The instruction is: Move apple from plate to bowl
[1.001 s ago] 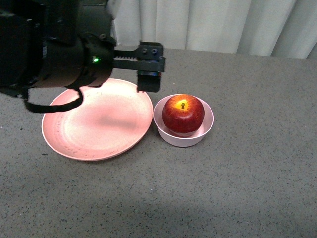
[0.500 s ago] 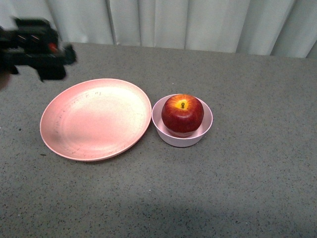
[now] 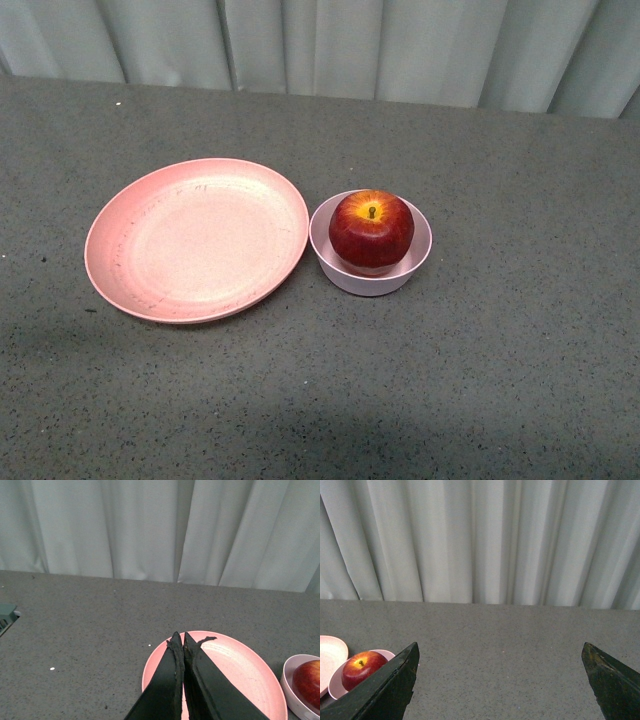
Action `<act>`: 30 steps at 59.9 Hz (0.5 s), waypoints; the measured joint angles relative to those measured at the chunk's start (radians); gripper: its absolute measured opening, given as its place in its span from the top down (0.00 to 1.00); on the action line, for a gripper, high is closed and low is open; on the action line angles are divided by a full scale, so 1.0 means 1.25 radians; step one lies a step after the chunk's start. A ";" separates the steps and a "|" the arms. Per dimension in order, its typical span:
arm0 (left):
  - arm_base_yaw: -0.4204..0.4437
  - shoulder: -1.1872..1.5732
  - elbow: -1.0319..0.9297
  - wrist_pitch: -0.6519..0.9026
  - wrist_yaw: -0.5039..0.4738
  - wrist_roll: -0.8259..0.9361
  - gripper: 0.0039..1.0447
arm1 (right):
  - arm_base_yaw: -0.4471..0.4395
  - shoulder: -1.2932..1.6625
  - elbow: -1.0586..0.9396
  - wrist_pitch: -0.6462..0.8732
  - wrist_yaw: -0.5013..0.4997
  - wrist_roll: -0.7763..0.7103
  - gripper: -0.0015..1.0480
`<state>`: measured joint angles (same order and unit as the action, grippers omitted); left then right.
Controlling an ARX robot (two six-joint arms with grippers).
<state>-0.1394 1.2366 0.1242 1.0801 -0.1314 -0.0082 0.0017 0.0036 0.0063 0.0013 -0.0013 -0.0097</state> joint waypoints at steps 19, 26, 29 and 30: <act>0.090 -0.271 -0.069 -0.188 0.099 0.001 0.97 | 0.000 0.000 0.000 0.000 0.000 0.000 0.09; 0.109 -0.350 -0.080 -0.253 0.101 0.001 0.97 | 0.000 0.000 0.000 0.000 0.000 0.000 0.09; 0.109 -0.380 -0.083 -0.280 0.103 0.001 0.97 | 0.000 0.000 0.000 0.000 0.000 0.000 0.09; 0.109 -0.386 -0.083 -0.287 0.103 0.001 0.97 | 0.000 0.000 0.000 0.000 0.000 0.000 0.09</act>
<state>-0.0029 0.7536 0.0200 0.7219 -0.0021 -0.0071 0.0017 0.0036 0.0063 0.0013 -0.0013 -0.0097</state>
